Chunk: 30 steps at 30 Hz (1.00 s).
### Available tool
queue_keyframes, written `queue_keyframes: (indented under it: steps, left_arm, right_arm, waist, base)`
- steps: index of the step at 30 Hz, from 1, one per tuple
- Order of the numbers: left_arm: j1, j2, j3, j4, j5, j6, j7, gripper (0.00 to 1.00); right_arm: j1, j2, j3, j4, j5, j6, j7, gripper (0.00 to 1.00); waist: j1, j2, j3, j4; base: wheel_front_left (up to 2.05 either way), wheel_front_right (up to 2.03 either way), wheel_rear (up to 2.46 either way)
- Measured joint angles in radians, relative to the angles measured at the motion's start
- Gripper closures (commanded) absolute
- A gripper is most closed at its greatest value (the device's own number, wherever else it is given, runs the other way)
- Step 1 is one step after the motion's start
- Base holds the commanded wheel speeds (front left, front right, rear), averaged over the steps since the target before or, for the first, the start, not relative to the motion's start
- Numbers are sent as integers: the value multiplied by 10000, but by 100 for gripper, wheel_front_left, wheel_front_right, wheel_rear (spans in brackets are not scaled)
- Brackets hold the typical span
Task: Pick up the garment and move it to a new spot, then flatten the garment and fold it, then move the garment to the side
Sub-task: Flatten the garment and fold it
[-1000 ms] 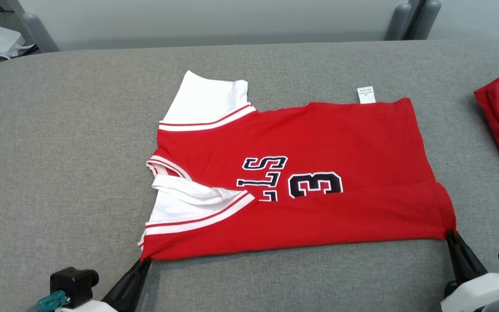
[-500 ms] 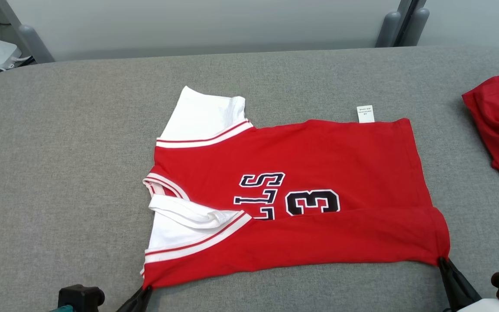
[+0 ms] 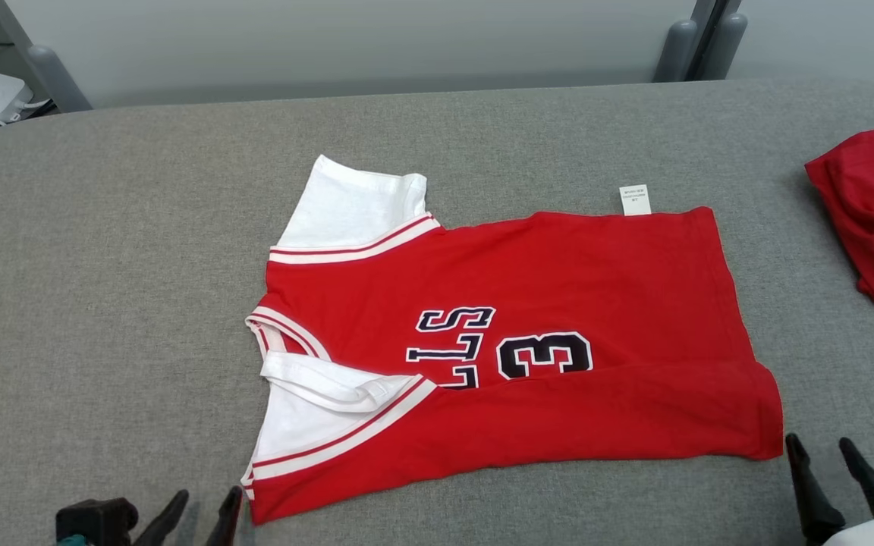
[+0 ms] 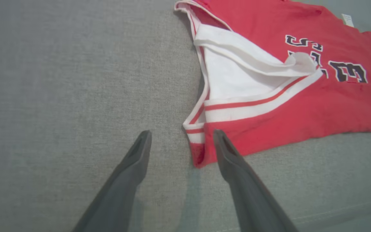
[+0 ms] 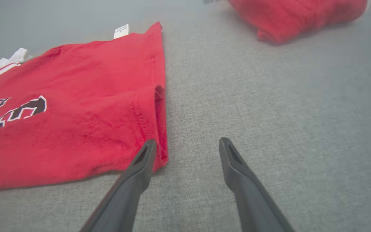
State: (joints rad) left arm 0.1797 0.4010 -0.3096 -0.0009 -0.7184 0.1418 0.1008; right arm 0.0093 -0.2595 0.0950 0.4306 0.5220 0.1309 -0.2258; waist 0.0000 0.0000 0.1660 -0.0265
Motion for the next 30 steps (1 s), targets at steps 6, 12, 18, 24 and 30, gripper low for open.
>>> queue_keyframes:
  steps: [6, 12, 18, 24, 30]
  left_arm:
    - [-232, 242, 790, -997, 652, 825, -926, 0]
    - [-1736, -309, 518, -1204, 1229, 1062, -1467, 0]
    - [-3596, -903, -104, -476, 1419, 911, -1540, 0]
    - [-5704, -1233, -134, 1308, 1379, 391, -1536, 0]
    - [-8088, -1703, -353, 3453, 1367, -6, -1290, 0]
  right_arm:
    - [-351, 33, -903, -779, -1175, 0, -140, 0]
    - [-941, 600, -564, -1613, -2102, 0, -217, 0]
    - [-1500, 790, 134, -1870, -2180, 0, -224, 0]
    - [-2041, 782, 470, -1887, -2190, 0, -224, 0]
    - [-2429, 629, 500, -1935, -2222, 0, -226, 0]
  waist:
    - [0, 0, 87, 26]
    - [0, 0, 328, -3]
    - [0, 0, 753, -165]
    - [-1, 0, 1319, -374]
    - [0, 0, 1983, -528]
  base:
    - [0, 0, 0]
    - [0, 0, 0]
    - [0, 0, 0]
    - [0, 0, 0]
    - [0, 0, 0]
